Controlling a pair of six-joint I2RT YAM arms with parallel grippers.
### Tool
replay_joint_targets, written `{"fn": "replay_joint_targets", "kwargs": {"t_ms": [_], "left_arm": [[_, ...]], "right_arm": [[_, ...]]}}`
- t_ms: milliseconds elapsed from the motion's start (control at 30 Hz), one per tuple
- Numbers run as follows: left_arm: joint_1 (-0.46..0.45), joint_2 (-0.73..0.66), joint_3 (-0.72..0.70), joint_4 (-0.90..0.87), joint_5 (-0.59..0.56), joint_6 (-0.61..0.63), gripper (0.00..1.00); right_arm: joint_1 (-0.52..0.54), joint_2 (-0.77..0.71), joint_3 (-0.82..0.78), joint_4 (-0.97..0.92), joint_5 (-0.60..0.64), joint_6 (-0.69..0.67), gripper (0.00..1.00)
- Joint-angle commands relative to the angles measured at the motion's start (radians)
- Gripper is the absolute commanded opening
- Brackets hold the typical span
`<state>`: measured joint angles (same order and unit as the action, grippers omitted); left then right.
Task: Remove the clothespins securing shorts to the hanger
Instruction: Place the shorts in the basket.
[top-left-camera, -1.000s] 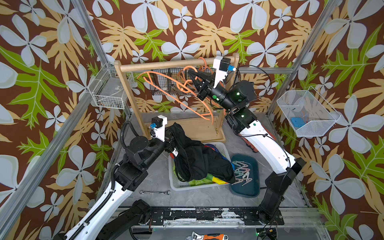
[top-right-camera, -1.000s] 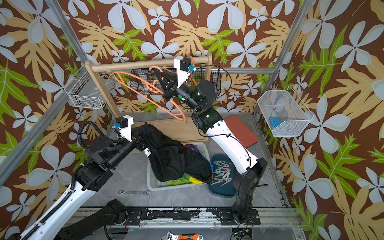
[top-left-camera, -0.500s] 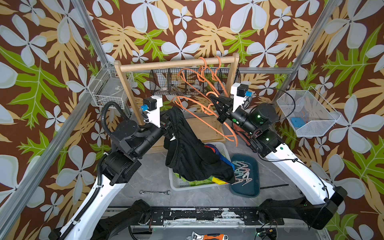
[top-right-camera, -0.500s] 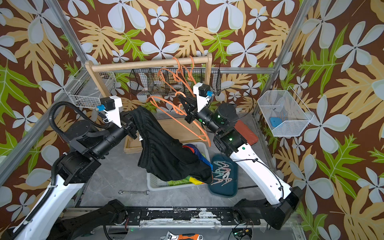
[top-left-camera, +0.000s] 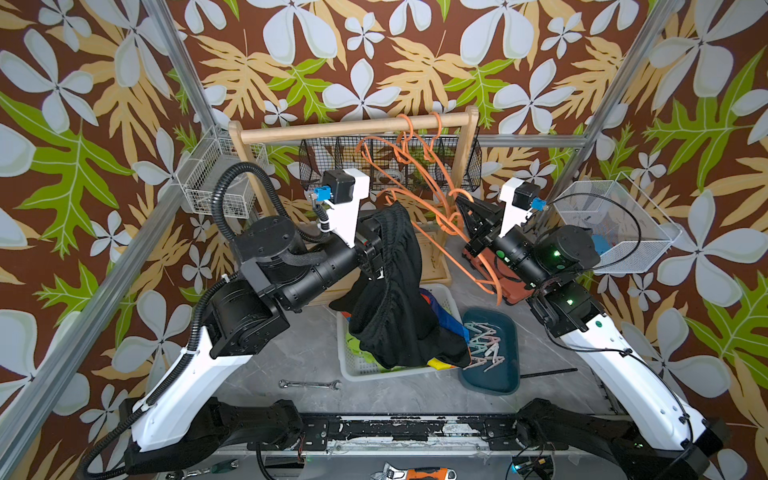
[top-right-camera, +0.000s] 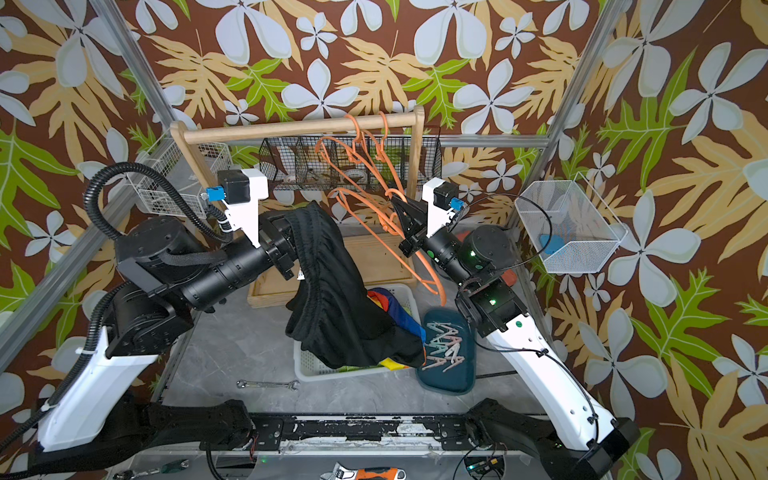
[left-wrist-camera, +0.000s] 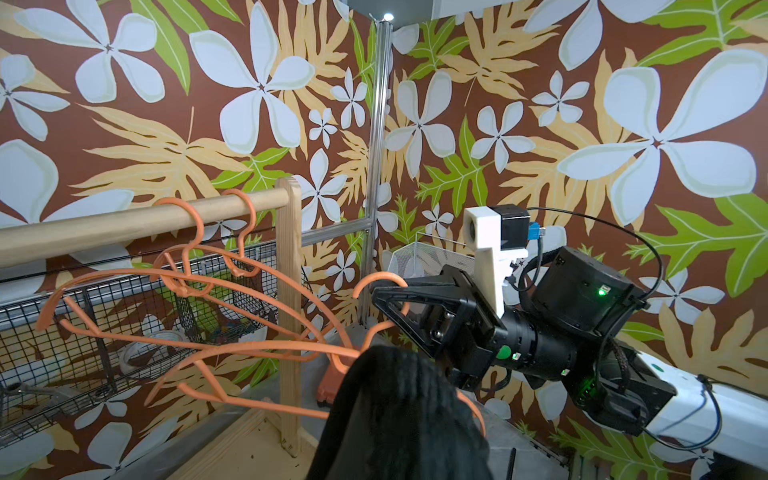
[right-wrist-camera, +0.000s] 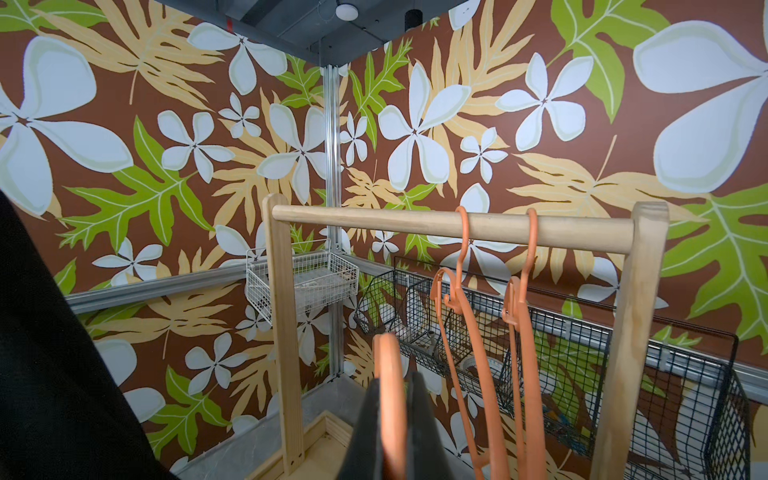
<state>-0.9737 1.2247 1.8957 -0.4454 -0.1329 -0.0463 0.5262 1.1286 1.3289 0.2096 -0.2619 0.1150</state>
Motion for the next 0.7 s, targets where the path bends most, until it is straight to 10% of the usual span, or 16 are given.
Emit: {"fn": "replay_joint_targets", "kwargs": {"t_ms": [0, 667], "left_arm": [[-0.011, 0.013, 0.019, 0.016, -0.055, 0.019, 0.0], [0.108, -0.12, -0.605, 0.358, -0.145, 0.009, 0.0]], "right_arm": [[-0.003, -0.016, -0.015, 0.017, 0.012, -0.009, 0.0], [-0.006, -0.024, -0.039, -0.013, 0.036, -0.023, 0.0]]}}
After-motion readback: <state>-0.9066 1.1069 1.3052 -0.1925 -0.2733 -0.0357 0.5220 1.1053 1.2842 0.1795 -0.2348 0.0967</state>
